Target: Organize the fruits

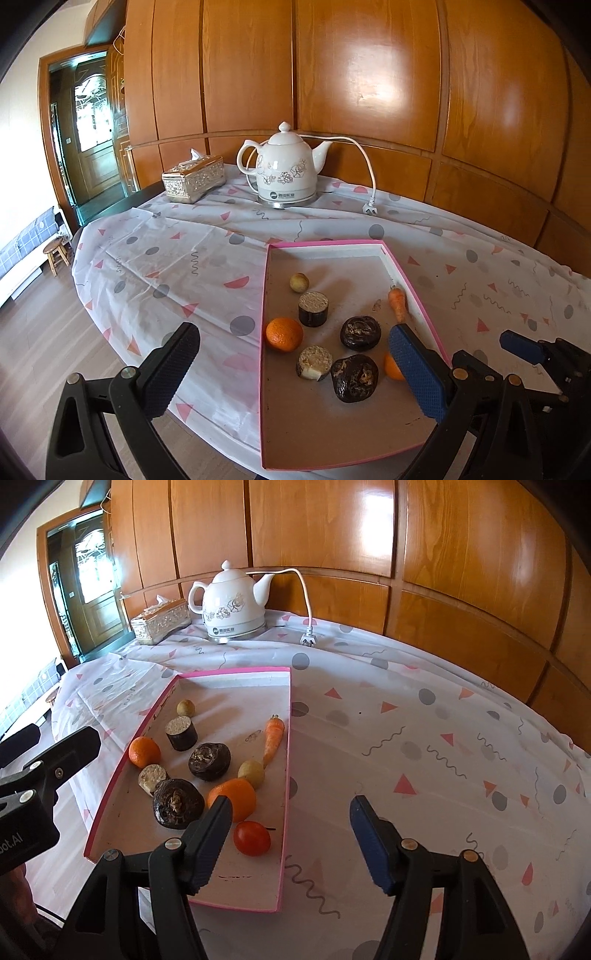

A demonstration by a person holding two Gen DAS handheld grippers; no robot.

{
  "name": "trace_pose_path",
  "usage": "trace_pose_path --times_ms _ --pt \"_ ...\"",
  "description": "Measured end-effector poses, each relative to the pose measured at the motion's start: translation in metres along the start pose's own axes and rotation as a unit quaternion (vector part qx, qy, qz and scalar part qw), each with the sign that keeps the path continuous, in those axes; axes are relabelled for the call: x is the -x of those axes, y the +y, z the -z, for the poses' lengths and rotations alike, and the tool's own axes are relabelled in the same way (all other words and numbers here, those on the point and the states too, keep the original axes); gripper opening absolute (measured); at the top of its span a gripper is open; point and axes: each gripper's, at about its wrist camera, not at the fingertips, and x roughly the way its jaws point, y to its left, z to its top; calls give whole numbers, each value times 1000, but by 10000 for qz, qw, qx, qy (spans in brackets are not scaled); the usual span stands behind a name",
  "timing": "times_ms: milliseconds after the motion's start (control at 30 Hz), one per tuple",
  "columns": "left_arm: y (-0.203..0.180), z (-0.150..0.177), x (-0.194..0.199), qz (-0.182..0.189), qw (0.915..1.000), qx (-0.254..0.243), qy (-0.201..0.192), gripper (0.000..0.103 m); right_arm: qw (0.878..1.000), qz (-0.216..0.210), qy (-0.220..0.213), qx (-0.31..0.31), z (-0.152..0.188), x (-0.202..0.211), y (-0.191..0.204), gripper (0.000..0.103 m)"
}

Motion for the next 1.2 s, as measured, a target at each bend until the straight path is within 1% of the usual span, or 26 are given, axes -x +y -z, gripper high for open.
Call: trace_pose_path --times_ms 1200 --pt "5 -1 3 53 10000 42 -27 103 9999 33 28 131 -1 -1 7 67"
